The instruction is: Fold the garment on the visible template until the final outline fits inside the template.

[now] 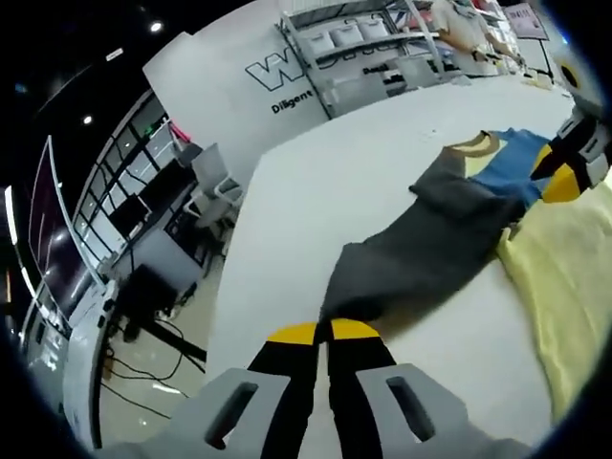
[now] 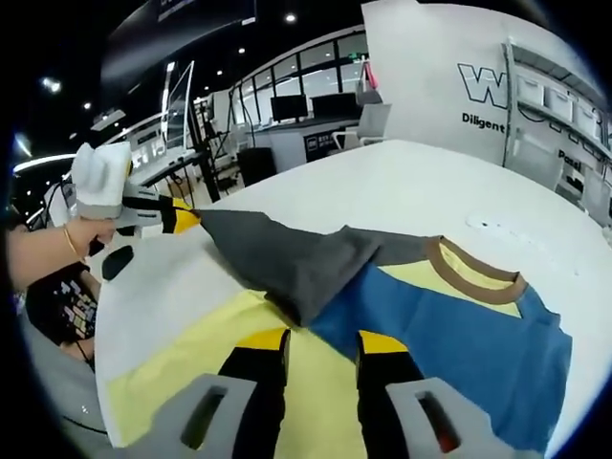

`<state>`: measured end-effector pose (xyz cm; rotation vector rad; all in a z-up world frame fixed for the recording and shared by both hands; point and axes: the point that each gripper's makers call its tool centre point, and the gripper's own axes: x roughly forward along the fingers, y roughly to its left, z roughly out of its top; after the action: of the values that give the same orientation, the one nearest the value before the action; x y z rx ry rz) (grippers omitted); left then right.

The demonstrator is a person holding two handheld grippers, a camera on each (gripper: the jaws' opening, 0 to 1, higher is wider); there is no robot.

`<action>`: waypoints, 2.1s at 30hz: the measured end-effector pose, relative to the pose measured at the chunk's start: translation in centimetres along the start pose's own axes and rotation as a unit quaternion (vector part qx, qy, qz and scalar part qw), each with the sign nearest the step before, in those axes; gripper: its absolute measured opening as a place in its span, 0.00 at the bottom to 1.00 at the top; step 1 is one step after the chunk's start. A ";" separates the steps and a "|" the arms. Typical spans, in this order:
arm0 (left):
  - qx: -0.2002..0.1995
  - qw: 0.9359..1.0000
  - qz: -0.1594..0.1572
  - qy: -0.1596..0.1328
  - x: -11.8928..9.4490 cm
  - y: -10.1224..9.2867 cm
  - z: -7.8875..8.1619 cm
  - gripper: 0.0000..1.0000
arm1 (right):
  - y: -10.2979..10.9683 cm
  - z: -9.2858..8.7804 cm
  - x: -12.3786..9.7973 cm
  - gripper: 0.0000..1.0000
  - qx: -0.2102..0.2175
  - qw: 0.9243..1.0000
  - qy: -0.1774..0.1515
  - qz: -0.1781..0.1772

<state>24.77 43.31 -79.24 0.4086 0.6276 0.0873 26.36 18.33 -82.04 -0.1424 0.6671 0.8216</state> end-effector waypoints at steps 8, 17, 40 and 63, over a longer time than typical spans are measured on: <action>-0.016 0.998 0.056 -0.008 -0.9 2.8 1.2 0.07 | -0.6 -0.3 -1.1 0.25 -0.006 1.000 0.004 -0.006; -0.027 0.994 0.072 -0.075 -2.7 4.1 6.0 0.07 | -1.5 0.4 -2.2 0.26 -0.003 1.000 -0.006 -0.015; 0.031 0.984 0.017 -0.177 -4.5 -2.7 16.0 0.07 | -5.4 -2.2 -6.7 0.33 0.028 0.998 0.004 -0.054; 0.041 0.970 -0.077 -0.226 -6.0 -14.1 21.5 0.07 | -9.2 -3.4 -13.4 0.57 0.067 0.994 -0.028 -0.086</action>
<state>31.93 21.81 -65.81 0.4395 0.2109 -0.1785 24.66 2.32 -77.87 -0.0548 0.6445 0.6110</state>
